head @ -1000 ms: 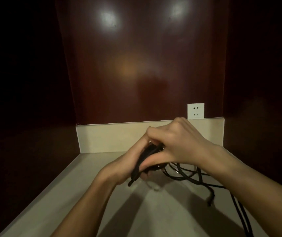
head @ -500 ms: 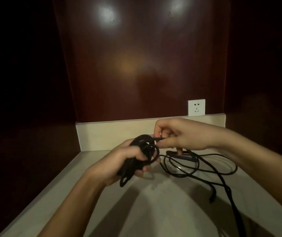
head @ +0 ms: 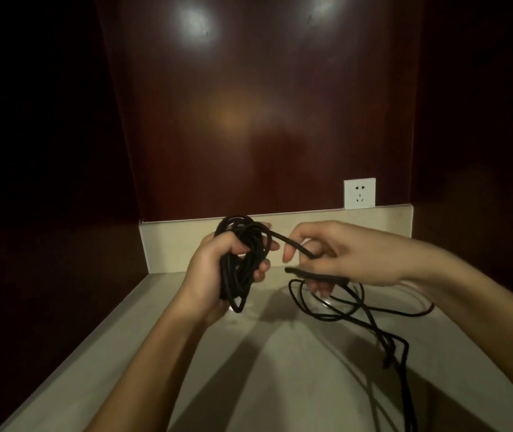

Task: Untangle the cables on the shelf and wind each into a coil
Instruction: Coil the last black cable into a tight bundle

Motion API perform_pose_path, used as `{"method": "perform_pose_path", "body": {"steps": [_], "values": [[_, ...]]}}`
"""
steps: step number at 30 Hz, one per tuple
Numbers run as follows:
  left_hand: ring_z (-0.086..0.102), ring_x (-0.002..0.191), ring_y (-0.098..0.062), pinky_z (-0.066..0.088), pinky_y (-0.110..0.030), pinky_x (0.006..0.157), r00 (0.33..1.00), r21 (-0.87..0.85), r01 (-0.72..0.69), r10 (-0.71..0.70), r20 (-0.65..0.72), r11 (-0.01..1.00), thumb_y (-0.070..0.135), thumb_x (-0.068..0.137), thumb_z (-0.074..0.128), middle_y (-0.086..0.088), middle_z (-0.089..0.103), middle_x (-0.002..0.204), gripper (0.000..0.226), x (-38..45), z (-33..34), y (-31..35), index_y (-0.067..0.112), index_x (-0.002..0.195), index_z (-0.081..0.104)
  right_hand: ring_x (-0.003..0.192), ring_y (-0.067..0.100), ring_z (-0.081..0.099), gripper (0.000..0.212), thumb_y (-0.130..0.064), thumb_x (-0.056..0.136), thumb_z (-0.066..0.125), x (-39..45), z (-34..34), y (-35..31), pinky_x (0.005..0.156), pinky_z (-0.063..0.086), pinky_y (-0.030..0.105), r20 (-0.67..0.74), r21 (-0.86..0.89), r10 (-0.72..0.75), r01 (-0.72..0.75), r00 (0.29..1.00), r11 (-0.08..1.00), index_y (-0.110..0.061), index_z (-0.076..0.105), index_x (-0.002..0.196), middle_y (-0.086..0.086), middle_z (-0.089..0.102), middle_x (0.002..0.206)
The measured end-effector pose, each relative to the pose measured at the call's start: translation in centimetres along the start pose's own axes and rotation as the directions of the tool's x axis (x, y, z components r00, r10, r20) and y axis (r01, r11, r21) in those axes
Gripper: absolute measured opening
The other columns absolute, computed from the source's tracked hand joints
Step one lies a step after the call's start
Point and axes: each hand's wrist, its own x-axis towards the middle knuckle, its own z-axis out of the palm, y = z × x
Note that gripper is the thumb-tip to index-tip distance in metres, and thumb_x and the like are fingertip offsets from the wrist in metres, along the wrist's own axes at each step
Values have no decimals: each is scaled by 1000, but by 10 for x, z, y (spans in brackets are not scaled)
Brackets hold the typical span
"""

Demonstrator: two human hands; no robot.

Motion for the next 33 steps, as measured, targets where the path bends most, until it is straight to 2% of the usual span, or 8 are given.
{"method": "perform_pose_path", "body": {"steps": [4, 10, 16, 23, 26, 28, 31, 33], "values": [[53, 63, -22, 45, -25, 53, 1000, -123, 0, 2, 17, 992, 10, 66, 46, -19, 65, 89, 60, -2, 4, 6, -10, 121, 58, 79, 30, 68, 14, -1, 97, 56, -3, 2, 6, 80, 56, 43, 130, 137, 2, -20, 991, 990, -3, 54, 111, 8, 69, 79], [56, 67, -20, 49, -26, 61, 993, -327, -104, 79, -91, 939, 15, 70, 39, -19, 69, 98, 61, 2, 14, 4, -7, 124, 58, 51, 18, 62, 37, -35, 83, 64, 11, 23, 16, 51, 50, 24, 96, 264, 54, -77, 994, 961, -9, 60, 110, 4, 68, 70], [64, 117, -35, 44, -47, 110, 999, -377, -37, 30, -25, 926, 20, 74, 34, -25, 68, 116, 64, -3, 8, 1, -8, 125, 60, 46, 8, 40, 33, -34, 84, 66, 9, 26, 28, 43, 26, 19, -63, 426, 35, -5, 997, 905, -1, 66, 84, -5, 61, 63], [59, 78, -27, 54, -47, 90, 988, -443, -26, 90, 124, 896, 22, 75, 35, -12, 56, 83, 44, -5, 13, 2, 2, 104, 60, 41, 9, 33, 46, -55, 79, 61, 11, 51, 46, 41, 23, 18, 38, 604, 150, -142, 988, 784, -9, 64, 72, 9, 59, 66], [51, 70, -23, 49, -40, 77, 996, -419, -88, 84, -29, 904, 19, 72, 39, -10, 54, 80, 38, 1, 18, 0, 3, 102, 57, 51, 12, 38, 38, -46, 84, 67, 15, 59, 37, 47, 28, 21, -138, 703, 251, -84, 958, 706, -10, 68, 95, 7, 59, 75], [50, 66, -22, 43, -36, 69, 980, -413, -153, 85, -178, 898, 16, 69, 43, -10, 54, 79, 35, 5, 19, -2, 4, 98, 58, 56, 13, 48, 29, -30, 92, 65, 15, 61, 25, 50, 36, 22, -371, 758, 400, 24, 838, 652, -7, 63, 110, 5, 61, 84], [53, 67, -21, 44, -33, 68, 941, -414, -211, 69, -333, 886, 12, 72, 46, -10, 54, 81, 30, 11, 17, -4, 5, 100, 57, 94, 7, 59, 20, -24, 95, 57, 9, 76, -1, 73, 44, 14, -811, 306, 164, 167, 562, 937, -19, 55, 114, -5, 55, 112], [55, 69, -21, 47, -34, 78, 934, -461, -207, 34, -356, 863, 9, 83, 42, -10, 56, 80, 22, 13, 21, -4, 7, 100, 57, 107, -1, 51, 35, -40, 92, 57, 16, 91, -6, 88, 42, 16, -805, 71, 4, 91, 593, 993, -28, 48, 124, -12, 44, 124]]}}
